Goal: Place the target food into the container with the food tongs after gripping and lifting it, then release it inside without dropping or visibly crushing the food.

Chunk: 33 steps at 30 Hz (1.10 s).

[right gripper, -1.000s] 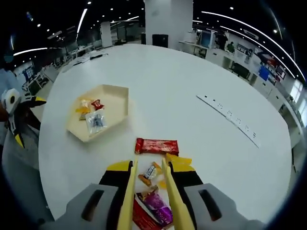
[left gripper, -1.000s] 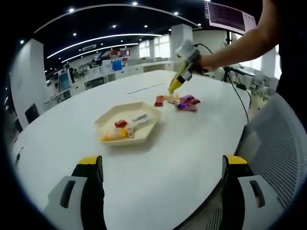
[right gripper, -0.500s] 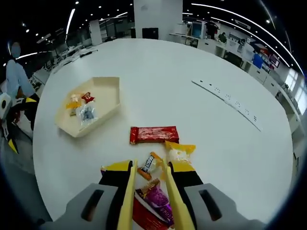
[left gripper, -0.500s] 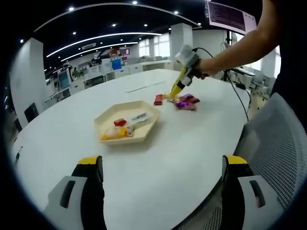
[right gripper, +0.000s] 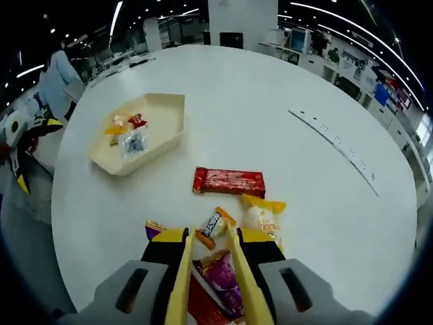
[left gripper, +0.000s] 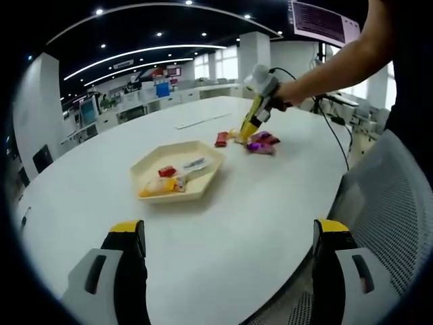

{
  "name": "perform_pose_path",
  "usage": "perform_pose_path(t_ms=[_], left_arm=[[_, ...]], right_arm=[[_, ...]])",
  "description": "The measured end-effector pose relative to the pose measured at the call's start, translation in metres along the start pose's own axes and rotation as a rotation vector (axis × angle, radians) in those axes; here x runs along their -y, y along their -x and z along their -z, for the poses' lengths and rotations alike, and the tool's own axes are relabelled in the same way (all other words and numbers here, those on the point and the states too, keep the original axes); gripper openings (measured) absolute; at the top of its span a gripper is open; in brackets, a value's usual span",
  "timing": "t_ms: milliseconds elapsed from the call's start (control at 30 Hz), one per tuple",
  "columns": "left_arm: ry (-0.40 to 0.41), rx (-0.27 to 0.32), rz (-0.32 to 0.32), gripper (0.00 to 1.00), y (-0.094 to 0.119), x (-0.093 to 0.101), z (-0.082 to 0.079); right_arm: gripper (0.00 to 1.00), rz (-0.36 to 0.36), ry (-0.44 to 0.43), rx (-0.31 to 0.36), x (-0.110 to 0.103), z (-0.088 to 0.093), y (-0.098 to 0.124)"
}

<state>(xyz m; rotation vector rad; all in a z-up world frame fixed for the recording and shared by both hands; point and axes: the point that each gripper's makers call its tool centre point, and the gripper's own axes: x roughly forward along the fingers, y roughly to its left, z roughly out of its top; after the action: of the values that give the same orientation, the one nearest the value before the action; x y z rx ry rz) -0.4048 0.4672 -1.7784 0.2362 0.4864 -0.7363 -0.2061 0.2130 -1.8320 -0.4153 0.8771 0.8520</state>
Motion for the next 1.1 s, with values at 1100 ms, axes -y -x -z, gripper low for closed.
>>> perform_pose_path(t_ms=[1100], left_arm=[[-0.004,0.001,-0.009,0.99,0.0,-0.002,-0.001]], right_arm=[[0.2,0.079,-0.064,-0.059,0.011,-0.004,0.001]])
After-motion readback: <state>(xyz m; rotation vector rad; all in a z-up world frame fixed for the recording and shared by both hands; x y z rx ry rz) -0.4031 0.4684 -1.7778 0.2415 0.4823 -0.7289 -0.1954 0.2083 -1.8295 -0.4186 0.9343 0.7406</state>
